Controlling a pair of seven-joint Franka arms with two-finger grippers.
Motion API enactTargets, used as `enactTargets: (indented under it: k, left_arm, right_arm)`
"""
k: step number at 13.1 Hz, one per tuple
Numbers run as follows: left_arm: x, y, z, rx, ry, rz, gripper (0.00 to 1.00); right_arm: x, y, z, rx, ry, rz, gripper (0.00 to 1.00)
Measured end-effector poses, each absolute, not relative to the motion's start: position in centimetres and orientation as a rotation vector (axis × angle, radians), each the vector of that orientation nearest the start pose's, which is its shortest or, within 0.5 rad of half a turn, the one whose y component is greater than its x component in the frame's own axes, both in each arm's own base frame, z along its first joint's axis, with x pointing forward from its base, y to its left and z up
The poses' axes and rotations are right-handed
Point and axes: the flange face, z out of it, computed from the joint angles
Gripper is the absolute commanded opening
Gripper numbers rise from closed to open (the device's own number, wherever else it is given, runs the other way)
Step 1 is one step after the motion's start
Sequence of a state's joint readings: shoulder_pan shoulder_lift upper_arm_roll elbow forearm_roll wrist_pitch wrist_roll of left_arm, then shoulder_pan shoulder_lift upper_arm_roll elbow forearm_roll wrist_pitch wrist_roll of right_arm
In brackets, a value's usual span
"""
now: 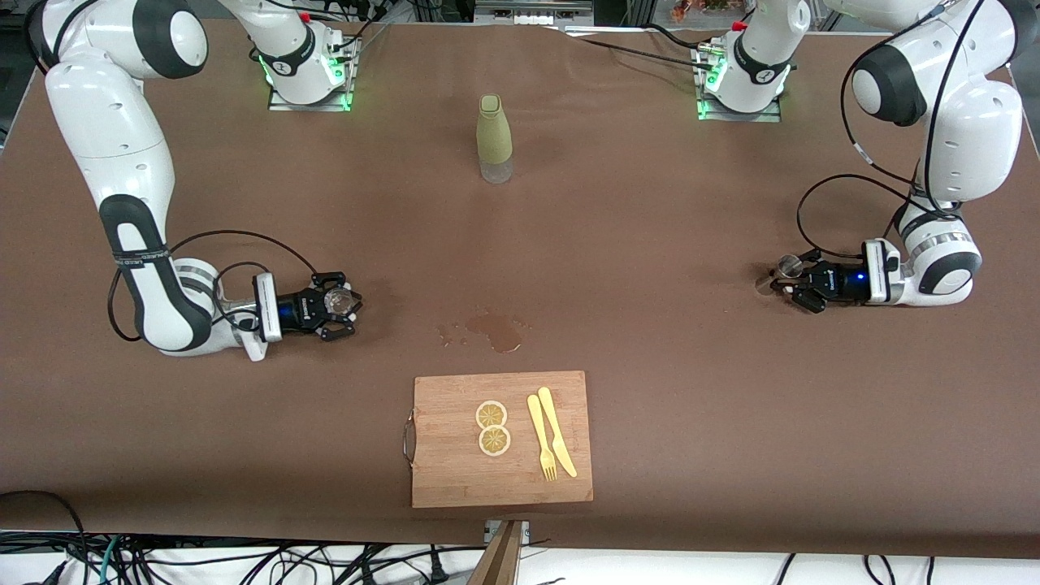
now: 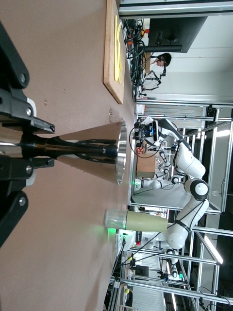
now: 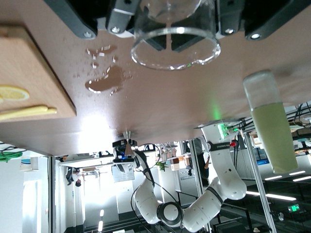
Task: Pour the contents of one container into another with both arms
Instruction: 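Lift the glass cup with the right gripper while the left gripper brings the jigger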
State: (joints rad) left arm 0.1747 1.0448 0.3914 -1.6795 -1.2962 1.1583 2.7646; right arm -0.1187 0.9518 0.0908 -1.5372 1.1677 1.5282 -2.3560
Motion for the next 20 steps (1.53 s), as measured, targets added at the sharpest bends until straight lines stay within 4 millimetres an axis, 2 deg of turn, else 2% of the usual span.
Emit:
enactTargets:
  k: [4,8,11,15,20]
  left_arm:
    - [52.3,14.8,4.4,1.224,-1.210,1.174,0.00]
    - [54.3,10.2,4.6,1.173,-1.186,1.206,0.00]
    - [56.5,5.9,5.7,1.155,-1.196,1.212,0.00]
    - [59.3,-0.1,7.9,1.164,-1.235,1.226,0.00]
    - [61.0,-11.2,9.1,1.231,-1.164,1.288,0.00]
  right_arm:
    - [64.4,13.2,14.5,-1.120,-1.325,-0.799,0.01]
    - [65.4,17.8,17.4,-1.071,-1.359,-0.795,0.01]
    - [65.9,20.8,19.6,-1.096,-1.361,-0.792,0.01]
    - [66.4,24.7,24.3,-1.157,-1.391,-0.794,0.01]
    - [65.6,31.9,27.6,-1.308,-1.445,-0.786,0.01]
